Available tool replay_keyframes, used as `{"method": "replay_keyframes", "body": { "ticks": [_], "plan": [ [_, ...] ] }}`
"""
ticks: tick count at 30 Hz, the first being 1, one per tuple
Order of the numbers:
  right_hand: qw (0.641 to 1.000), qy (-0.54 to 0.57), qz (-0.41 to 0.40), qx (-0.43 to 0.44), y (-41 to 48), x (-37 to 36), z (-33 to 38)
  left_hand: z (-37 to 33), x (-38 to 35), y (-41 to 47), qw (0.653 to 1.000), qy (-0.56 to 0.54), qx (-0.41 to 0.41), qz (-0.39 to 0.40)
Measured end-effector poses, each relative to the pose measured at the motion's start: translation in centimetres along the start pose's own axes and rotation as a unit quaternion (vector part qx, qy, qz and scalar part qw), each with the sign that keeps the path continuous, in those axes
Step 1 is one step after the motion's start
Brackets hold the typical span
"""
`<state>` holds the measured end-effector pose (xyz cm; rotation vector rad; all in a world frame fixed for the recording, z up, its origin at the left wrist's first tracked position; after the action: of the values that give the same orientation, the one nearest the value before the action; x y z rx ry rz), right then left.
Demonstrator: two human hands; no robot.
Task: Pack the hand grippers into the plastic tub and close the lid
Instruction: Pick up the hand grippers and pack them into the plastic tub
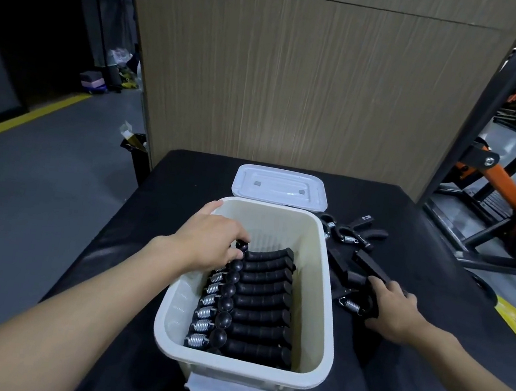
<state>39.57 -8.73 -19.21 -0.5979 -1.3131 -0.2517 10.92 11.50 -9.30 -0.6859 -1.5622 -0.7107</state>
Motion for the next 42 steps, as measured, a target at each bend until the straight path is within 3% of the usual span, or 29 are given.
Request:
{"method": "replay_keyframes", "body": {
  "ticks": [6,9,12,15,20,24,33,42],
  "plan": [
    [0.996,-0.063,-0.064,0.007,-2.3,0.9,-0.2,-0.1,0.1,-0.1,1.000,-0.001,-0.001,-0.001],
    [0.987,0.051,-0.154,0.004,-3.2,1.7,-0.3,0.0,0.0,-0.1,1.000,-0.002,-0.003,-0.003],
    [0.938,0.249,-0.240,-0.004,-3.8,3.9,0.7,0.0,0.0,-0.1,1.000,0.000,-0.004,-0.003],
    [0.877,0.366,-0.312,0.012,-4.3,7.4,2.1,0.1,-0.1,-0.1,1.000,-0.003,-0.006,-0.007],
    [0.798,0.492,-0.322,0.134,-5.8,13.8,7.3,0.2,-0.1,0.0,1.000,-0.016,-0.003,-0.011],
    [0.800,0.472,-0.284,0.239,-7.1,17.3,11.6,0.2,-0.1,0.0,1.000,-0.027,0.001,-0.013],
    [0.899,0.156,-0.237,0.334,-4.8,17.2,19.5,0.2,-0.1,0.0,1.000,-0.021,-0.012,-0.019],
    [0.899,-0.057,-0.180,0.395,-1.3,13.4,21.3,0.8,0.1,-0.2,0.996,-0.084,0.009,-0.038]
  ]
}}
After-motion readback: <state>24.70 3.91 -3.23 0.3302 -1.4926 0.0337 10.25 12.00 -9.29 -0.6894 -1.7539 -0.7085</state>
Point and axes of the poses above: each hand's wrist, its own y-axis towards the middle knuckle, its own x-axis out of the back of the hand, z = x × y, the point moved 4 cm from there along y, towards the middle knuckle, and after that the axes turned 9 degrees about x, right-handed, at the moved point
